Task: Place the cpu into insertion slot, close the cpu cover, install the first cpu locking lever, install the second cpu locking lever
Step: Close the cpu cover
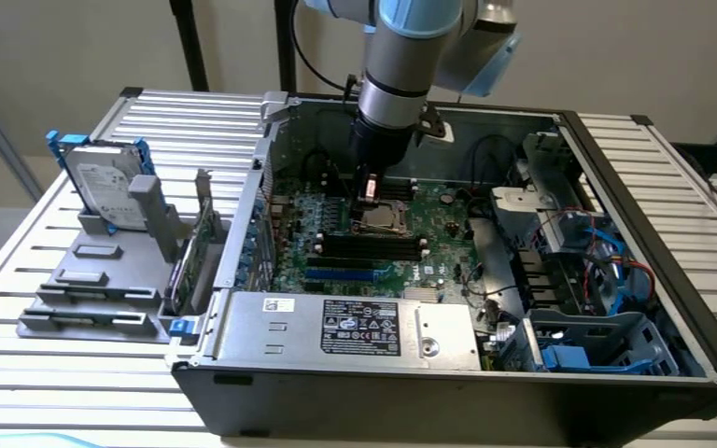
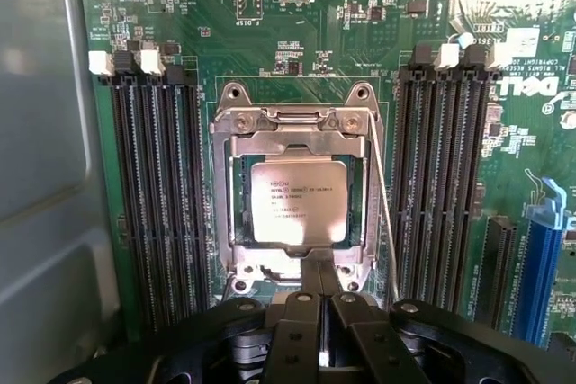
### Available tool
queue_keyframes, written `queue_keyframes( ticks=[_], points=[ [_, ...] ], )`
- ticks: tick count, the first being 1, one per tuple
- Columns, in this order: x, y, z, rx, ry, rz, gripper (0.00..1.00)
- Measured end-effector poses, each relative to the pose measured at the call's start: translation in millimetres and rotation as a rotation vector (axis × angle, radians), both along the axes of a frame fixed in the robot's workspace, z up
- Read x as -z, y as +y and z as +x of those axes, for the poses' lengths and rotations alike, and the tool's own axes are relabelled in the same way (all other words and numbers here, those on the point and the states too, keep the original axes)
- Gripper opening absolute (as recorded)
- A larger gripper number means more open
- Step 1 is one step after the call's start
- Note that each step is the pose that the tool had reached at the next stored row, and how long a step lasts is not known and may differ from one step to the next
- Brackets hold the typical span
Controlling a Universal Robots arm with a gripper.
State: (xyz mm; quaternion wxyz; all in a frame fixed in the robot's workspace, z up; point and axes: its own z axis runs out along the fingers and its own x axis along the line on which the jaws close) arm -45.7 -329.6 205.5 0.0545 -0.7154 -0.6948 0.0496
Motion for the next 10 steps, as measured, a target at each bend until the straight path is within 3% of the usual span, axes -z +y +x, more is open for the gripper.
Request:
queue_keyframes(
  ticks=[6,10],
  points=[
    [5.6,-0.1,-0.3,0.000,0.0019,-0.0006,0.11],
    [-0.6,0.2,-0.2,0.000,0.0075,0.0008,0.11]
  ],
)
